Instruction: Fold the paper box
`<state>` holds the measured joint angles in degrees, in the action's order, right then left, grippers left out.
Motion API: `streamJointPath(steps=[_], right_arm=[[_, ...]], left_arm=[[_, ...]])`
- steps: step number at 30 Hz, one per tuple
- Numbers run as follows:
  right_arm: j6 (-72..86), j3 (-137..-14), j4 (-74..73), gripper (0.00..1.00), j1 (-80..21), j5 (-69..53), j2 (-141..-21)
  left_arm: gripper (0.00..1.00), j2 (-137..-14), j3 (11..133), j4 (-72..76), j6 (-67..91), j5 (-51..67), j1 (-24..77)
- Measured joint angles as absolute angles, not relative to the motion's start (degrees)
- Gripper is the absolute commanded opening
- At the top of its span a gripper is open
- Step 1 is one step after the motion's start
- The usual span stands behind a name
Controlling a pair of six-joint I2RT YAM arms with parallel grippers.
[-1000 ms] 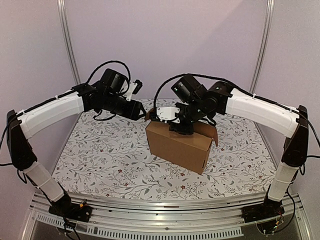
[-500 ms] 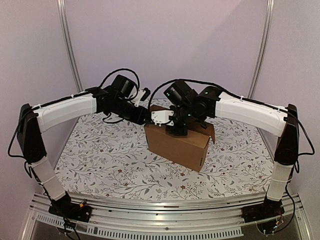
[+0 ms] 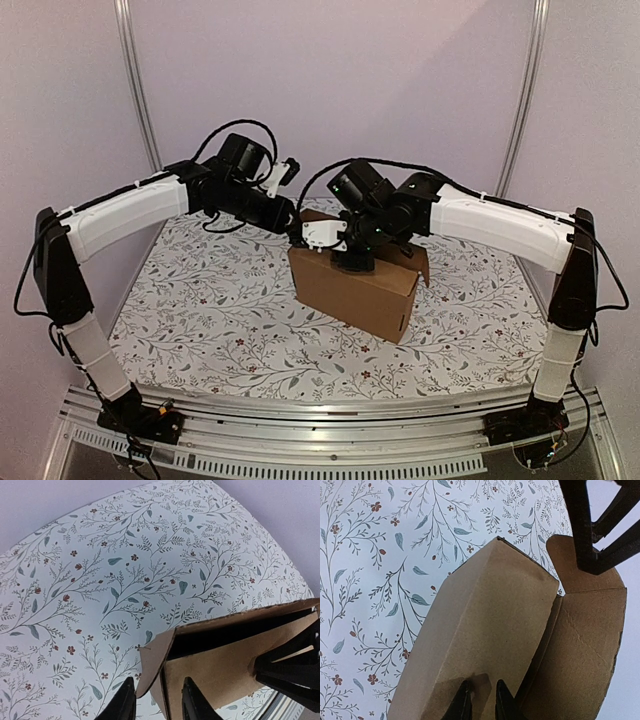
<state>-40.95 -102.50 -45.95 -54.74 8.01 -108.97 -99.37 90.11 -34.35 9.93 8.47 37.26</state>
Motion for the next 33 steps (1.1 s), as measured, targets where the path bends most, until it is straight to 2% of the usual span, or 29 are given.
streamJointPath(steps=[14,25,33], right_arm=[[-40.77,-102.48,-45.91,0.17,-54.74,7.99,-108.97],[-40.73,-102.35,-45.71,0.17,-54.74,7.97,-108.97],[-40.56,-101.93,-44.73,0.17,-54.74,8.01,-108.97]], left_arm=[[0.30,-102.37,95.90,-38.41,8.32,9.23,36.40],[0.09,-105.60,99.09,-42.81,9.21,10.11,36.36],[0.03,-107.44,106.24,-46.81,11.20,11.18,36.36]])
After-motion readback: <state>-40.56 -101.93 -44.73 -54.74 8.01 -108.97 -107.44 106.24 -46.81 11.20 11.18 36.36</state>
